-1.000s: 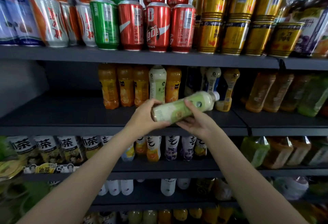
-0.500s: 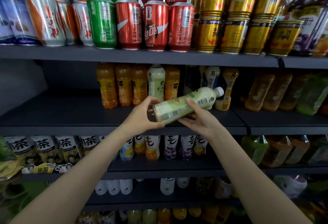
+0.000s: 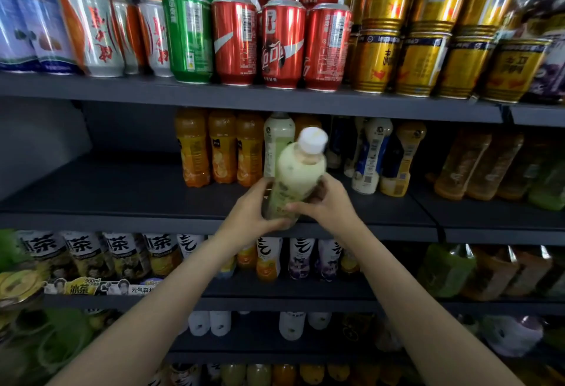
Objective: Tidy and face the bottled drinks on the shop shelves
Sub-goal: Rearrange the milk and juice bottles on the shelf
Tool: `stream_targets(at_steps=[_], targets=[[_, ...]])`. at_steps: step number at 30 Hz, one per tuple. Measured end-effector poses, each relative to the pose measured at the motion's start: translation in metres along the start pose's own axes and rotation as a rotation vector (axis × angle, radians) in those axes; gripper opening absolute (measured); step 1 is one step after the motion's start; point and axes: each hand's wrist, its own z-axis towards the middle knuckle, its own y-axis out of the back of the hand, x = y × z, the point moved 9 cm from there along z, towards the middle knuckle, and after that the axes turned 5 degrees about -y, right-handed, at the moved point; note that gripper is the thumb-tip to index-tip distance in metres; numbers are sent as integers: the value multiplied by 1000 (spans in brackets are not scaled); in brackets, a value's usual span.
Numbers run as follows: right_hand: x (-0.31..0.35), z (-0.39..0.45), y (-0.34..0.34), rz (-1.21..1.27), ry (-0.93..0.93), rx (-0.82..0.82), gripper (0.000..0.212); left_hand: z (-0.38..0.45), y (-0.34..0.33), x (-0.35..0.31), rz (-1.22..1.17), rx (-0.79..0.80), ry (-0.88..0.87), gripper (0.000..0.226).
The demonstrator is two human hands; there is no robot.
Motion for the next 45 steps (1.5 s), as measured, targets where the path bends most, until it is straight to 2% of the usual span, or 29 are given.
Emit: stream_targets(at_steps=[2, 4, 7, 11, 13, 17, 20, 22, 26, 28, 31, 36, 42, 45], targets=[[11, 7, -18, -147, 74, 23, 65, -3, 9, 8, -37, -103, 39, 71], [12, 16, -34, -195, 65, 43, 70, -6, 18, 18, -42, -199, 98, 64], [3, 29, -54, -145, 8, 67, 66, -7, 29, 32, -68, -292, 143, 59], [-6, 47, -52, -63, -50, 89, 62, 9, 42, 51, 13, -322, 188, 60], [-17, 57, -23, -69, -96, -19, 57, 19, 48, 66, 36, -342, 241, 64], [-68, 74, 55, -136, -183, -426, 59, 35, 48, 86, 20, -398, 282, 64], [-90, 97, 74, -263, -191, -561, 54, 45, 41, 96, 32, -456, 259, 60], [-97, 123, 77, -320, -173, -554, 50, 53, 38, 104, 55, -493, 228, 62], [-122, 168, 80, -335, -180, -545, 61, 59, 37, 113, 75, -533, 164, 61], [-136, 184, 79, -314, -216, -544, 58, 58, 34, 114, 46, -540, 136, 58], [-150, 196, 75, -299, -299, -586, 54, 57, 33, 115, 2, -549, 133, 56], [-156, 207, 70, -366, -336, -611, 57, 56, 33, 107, -19, -551, 117, 52], [-172, 221, 79, -394, -465, -594, 35, 56, 32, 113, -20, -541, 125, 52], [-167, 218, 87, -480, -463, -593, 27, 56, 33, 113, -1, -538, 145, 53]])
